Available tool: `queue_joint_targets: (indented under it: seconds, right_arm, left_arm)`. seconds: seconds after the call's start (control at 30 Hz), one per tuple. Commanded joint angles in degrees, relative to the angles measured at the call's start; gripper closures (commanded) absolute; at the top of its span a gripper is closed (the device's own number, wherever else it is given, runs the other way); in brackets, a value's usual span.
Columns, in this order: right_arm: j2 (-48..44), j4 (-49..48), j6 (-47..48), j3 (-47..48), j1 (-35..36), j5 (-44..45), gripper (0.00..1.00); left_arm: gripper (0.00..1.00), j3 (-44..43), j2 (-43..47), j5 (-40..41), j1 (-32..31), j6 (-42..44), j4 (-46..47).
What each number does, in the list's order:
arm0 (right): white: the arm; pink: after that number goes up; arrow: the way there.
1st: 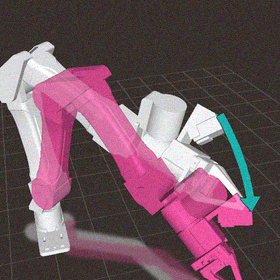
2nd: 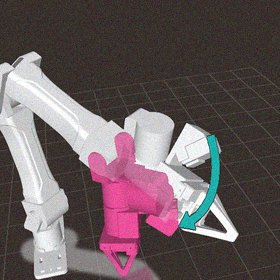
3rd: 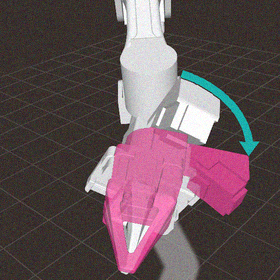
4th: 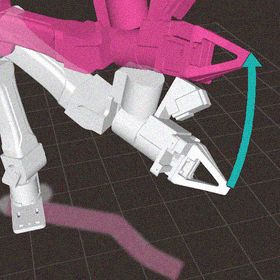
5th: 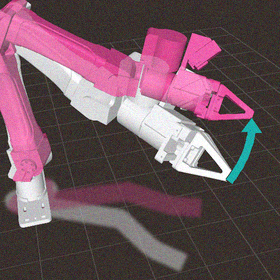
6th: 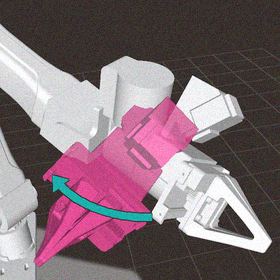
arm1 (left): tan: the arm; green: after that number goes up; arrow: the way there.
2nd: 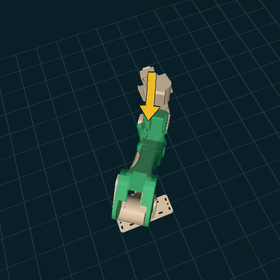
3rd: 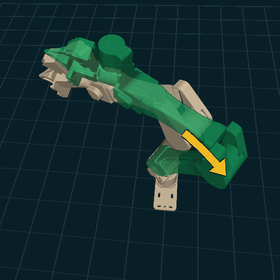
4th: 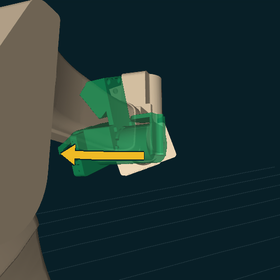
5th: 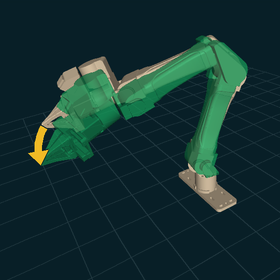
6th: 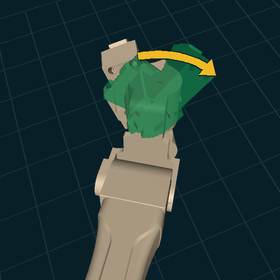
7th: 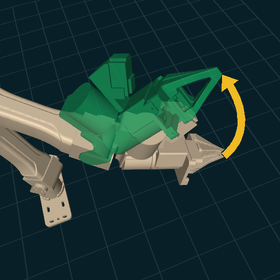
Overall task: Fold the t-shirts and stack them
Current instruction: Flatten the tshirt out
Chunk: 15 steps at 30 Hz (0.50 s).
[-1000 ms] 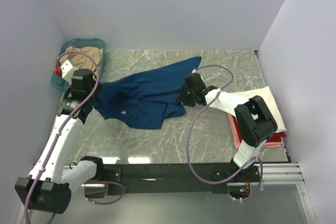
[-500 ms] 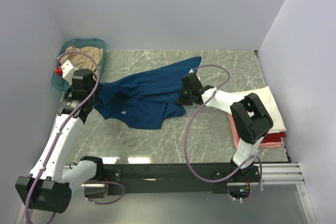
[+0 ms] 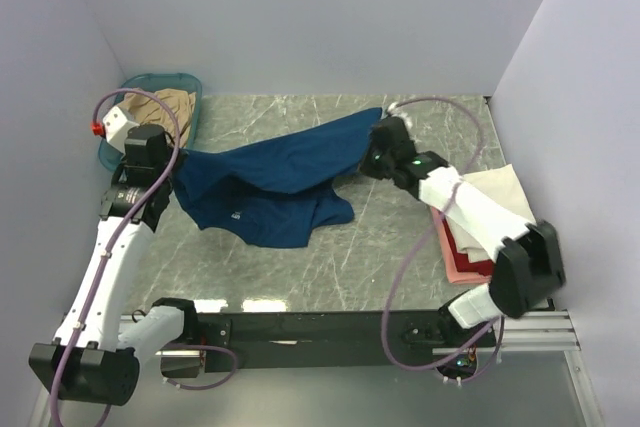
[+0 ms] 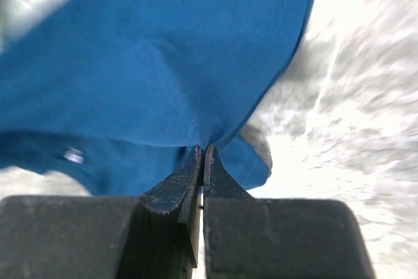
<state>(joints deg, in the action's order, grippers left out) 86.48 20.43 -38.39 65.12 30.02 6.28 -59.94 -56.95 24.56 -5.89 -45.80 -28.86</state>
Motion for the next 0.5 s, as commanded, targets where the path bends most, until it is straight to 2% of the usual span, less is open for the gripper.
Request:
queue_joint_targets:
  seconds: [0.0,0.23,0.47]
  right_arm:
    - [-8.77,4.97,2.71,4.31,-2.59,3.56,1.0]
    - [-24.92,12.61,4.73,9.31,-7.78,2.68,1.0]
    - [-34.88,23.15,7.19,22.91,-11.65,5.13,1.0]
  left_arm:
    - [0.99,-4.91,2.01,1.55,0.7,1.94,-0.75]
    - [0.99,-15.45,5.53,0.68,0.97,2.91,-5.76]
    - [1.0,-26.97,10.36,-3.89,0.79,3.44,-10.07]
